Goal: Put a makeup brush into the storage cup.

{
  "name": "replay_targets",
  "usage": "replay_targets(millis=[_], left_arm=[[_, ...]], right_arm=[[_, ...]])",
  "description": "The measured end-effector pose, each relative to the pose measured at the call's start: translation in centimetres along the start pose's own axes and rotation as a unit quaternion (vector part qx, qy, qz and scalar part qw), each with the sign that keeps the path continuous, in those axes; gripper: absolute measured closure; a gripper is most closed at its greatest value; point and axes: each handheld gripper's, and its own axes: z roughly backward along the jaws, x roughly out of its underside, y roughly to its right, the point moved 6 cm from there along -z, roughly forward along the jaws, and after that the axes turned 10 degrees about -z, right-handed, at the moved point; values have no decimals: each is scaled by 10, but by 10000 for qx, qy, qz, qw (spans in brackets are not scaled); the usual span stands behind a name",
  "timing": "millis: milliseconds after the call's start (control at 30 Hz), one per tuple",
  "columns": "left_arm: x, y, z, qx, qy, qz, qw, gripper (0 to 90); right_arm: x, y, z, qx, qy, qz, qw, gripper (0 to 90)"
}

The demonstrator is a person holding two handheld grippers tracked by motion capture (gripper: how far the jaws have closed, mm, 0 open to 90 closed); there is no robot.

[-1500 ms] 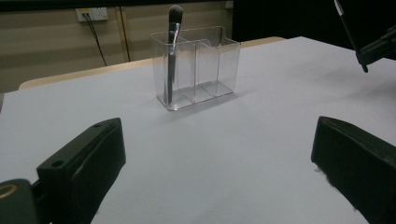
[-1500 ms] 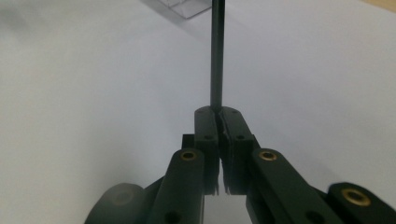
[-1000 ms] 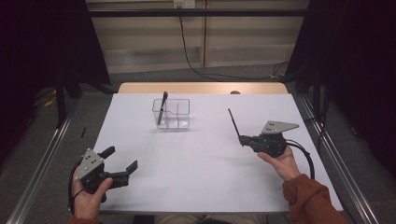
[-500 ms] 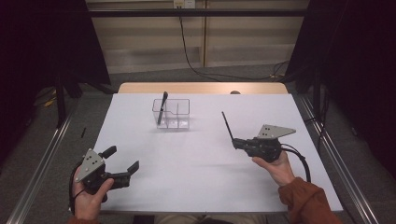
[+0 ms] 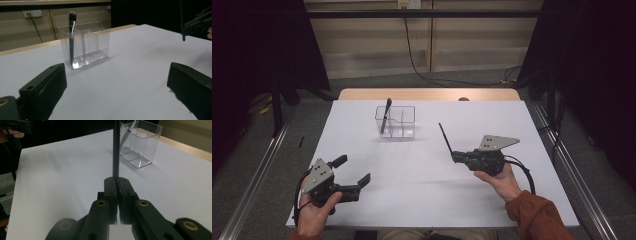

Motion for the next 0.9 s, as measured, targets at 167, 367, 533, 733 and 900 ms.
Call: replay_targets(millis=[167,367,533,733,900], left_arm=[[-4,5,-8,69,26,-29,10000,26],[-14,14,-22,213,97,-88,9997,26],[-21,25,-34,391,126,-155,9990,26],[-33,38,-48,528,217,-199,9982,28],[-40,46,-61,767,223,-267,9964,26]], right_arm=[[-2,-6,-5,-97,15,9,10000,867],[-4,-12,-12,-187,39,25,9998,867],[-4,-18,-16,-280,47,43,9996,867],[-4,-25,-21,-355,50,42,9993,868],[-6,-30,-23,-433,87,42,9990,867]])
